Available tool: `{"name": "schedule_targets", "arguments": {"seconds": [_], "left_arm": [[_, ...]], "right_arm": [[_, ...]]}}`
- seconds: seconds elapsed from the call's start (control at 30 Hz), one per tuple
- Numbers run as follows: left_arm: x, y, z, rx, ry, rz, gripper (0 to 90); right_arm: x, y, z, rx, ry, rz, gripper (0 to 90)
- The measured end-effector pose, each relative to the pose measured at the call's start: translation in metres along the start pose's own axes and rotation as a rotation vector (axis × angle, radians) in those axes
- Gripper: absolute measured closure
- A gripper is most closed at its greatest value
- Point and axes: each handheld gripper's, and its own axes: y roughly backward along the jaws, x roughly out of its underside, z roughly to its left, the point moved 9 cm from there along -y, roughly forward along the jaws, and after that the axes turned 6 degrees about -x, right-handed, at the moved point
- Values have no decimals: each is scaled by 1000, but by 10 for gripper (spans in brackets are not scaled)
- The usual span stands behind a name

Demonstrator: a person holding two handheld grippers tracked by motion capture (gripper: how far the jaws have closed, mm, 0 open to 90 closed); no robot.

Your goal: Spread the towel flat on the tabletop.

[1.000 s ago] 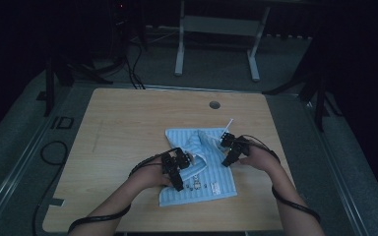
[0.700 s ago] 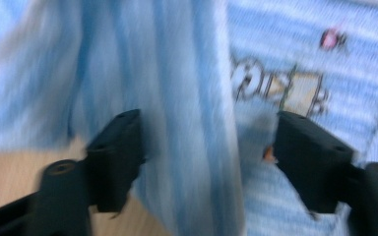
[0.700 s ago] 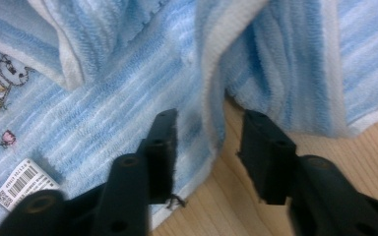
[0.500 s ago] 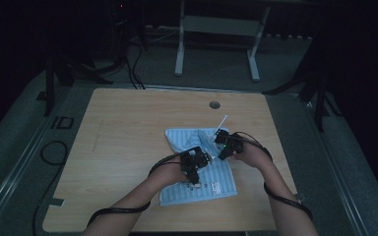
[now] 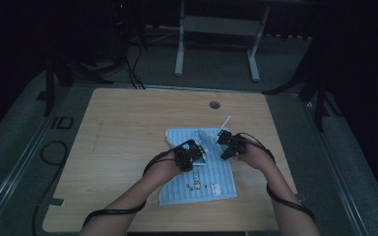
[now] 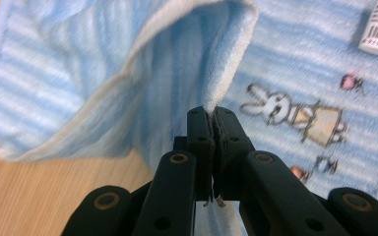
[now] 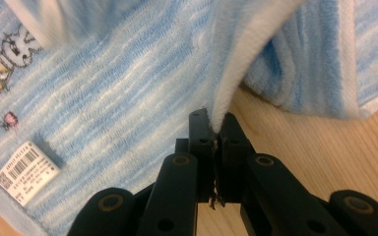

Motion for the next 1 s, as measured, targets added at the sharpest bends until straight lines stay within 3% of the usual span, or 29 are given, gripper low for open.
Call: {"name": "schedule_targets", "arguments": {"seconds": [0.3, 0.43, 0.53, 0.7, 0.77, 1.0], "left_arm": [[25, 16, 24, -38, 100, -27, 864], [41, 20, 37, -48, 164, -39, 864], [52, 18, 43, -22, 220, -50, 864], [64, 8, 41, 34, 292, -69, 854], [68, 3, 39, 43, 302, -61, 846], [79, -8, 26, 59, 271, -23, 846]], "right_arm": [[19, 11, 1, 28, -3, -26, 872], [29, 16, 1, 32, -10, -44, 872], [37, 19, 2, 25, -20, -59, 871], [46, 20, 13, -13, -5, -98, 870], [51, 18, 17, -8, -3, -94, 870], [74, -4, 36, -12, 15, -43, 841]]}}
